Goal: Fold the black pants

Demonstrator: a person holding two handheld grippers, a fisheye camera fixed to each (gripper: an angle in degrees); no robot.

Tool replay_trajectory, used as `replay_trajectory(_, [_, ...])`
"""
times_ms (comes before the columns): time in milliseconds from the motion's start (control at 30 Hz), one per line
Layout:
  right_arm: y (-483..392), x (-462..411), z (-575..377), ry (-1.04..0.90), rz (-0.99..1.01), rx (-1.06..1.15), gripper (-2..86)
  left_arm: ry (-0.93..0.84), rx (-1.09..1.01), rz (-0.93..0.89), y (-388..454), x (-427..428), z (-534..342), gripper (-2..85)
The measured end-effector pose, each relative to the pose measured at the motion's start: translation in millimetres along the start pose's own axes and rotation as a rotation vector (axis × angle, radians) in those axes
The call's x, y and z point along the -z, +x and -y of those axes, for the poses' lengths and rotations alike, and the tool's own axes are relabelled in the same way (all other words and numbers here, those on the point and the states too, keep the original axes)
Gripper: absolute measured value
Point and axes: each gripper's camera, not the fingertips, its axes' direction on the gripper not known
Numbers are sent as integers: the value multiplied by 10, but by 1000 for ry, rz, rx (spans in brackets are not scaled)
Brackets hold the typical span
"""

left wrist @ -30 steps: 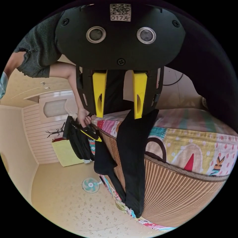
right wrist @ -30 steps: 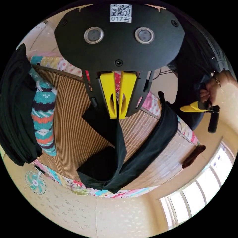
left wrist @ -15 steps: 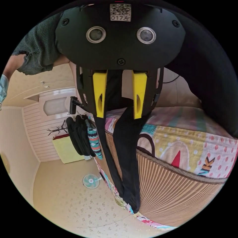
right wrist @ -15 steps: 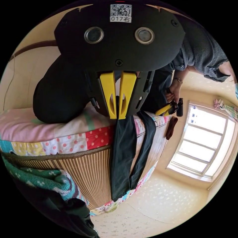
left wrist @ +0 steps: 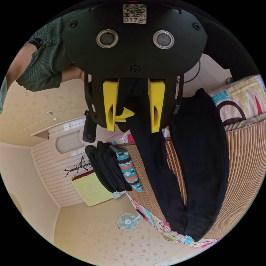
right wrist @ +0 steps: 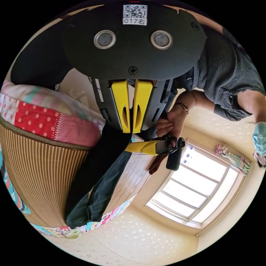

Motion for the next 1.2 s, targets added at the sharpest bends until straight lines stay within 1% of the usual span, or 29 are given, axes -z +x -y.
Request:
replay_trajectory(67, [-115,-101,96,-36,11,76,18,-67,-30,28,50,-111,104,160])
replay_trajectory(100, [-171,-176,165,-84,-2,126,18,-83,-32,46,56,-137,117,150])
replay_trajectory(133, [-189,-216,202,-121,-21,150,18,-100,-35,103,59,-163,123,131])
replay_trajectory(167, [-215,-287,279,-209,-54,201,18,-108,-50,148,56,-176,112,102])
replay_trajectory(200, [-234,-337,354,-312,-66,257,18,-113,-63,144,49,-187,104,88])
replay_trajectory(267, [-242,-297,481,-396,-86,331,18,-118,-49,99,-62,-206,54,49])
replay_trajectory(367, [-36,-76,900,-440,-98,344,16,-79,-21,14,-208,-176,-21,3])
replay_trajectory(433, [250,71,1320,-377,-222,258,17,-57,-1,-26,-278,-156,-57,-4])
replay_trajectory(467, [512,174,1645,-295,-314,181,21,-46,15,-51,-315,-144,-75,-6])
replay_trajectory(500, [831,275,1968,-198,-360,92,27,-39,23,-64,-330,-135,-83,-7])
replay_trajectory(533, [1017,327,2124,-145,-356,45,32,-26,35,-86,-348,-116,-95,-8])
replay_trajectory(567, [1428,429,2416,-29,-268,-38,46,-18,44,-103,-358,-99,-101,-8])
replay_trajectory(600, [1866,481,2690,59,-91,-64,65,-15,50,-110,-364,-89,-102,-9])
replay_trajectory(633, [2083,478,2822,84,-14,-86,79,-9,56,-128,-373,-59,-102,-9])
replay_trajectory(667, [2495,464,3059,143,77,-196,107,-5,55,-141,-378,-12,-94,-9])
replay_trajectory(700, [2775,476,3254,226,86,-290,115,-4,54,-145,-380,16,-87,-9])
replay_trajectory(733, [2860,488,3348,265,64,-324,120,-3,49,-152,-385,78,-69,-9])
replay_trajectory(767, [2961,495,3549,322,-2,-370,124,1,43,-162,-393,138,-50,-9])
replay_trajectory(800, [3016,449,3759,329,-76,-397,127,3,43,-167,-399,164,-42,-9])
replay_trajectory(900, [3109,213,4236,272,-223,-454,122,28,69,-224,-455,245,-30,-9])
replay_trajectory(1033, [3112,-17,4636,225,-344,-545,68,60,157,-346,-573,306,-57,-9])
replay_trajectory(1067, [2970,-79,4763,204,-468,-557,48,72,173,-372,-588,362,-60,-9])
replay_trajectory(1100, [2711,-188,4924,187,-618,-510,34,78,174,-380,-587,399,-55,-9])
replay_trajectory(1133, [2555,-274,5019,169,-682,-456,30,79,167,-387,-567,485,-33,-9])
replay_trajectory(1200, [1800,-783,5350,94,-935,-160,22,86,156,-390,-510,659,-13,-9])
